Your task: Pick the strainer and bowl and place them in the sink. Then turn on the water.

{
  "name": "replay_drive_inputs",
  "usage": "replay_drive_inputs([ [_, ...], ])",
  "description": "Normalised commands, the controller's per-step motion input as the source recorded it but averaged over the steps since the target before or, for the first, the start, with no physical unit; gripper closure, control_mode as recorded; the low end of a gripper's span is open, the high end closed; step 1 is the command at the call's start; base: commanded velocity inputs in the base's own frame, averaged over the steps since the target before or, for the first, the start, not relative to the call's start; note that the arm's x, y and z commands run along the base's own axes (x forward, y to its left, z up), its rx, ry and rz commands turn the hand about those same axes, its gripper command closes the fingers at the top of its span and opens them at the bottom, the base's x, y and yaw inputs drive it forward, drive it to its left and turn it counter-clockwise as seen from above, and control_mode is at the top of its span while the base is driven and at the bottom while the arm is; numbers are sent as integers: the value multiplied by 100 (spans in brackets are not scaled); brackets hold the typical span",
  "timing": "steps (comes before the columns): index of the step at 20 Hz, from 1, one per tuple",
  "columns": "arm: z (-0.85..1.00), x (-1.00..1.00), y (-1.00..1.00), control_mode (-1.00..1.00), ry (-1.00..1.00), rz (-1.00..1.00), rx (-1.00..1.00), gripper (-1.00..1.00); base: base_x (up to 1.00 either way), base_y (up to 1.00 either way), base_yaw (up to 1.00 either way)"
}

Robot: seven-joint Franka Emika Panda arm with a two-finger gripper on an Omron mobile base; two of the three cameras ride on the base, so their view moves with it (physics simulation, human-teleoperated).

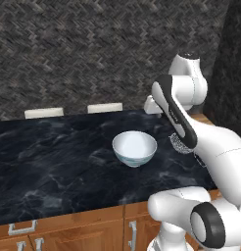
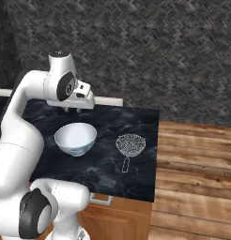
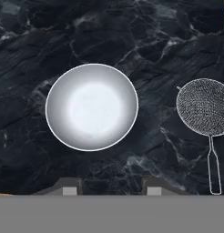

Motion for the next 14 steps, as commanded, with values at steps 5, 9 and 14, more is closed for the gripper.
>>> replay_drive_inputs([
  [5,-24,0,0,-100,0,0,0,-100,0,0,0],
  [9,-64,0,-3,-100,0,0,0,-100,0,0,0],
  [14,-61,1,-3,-100,0,0,0,-100,0,0,0],
])
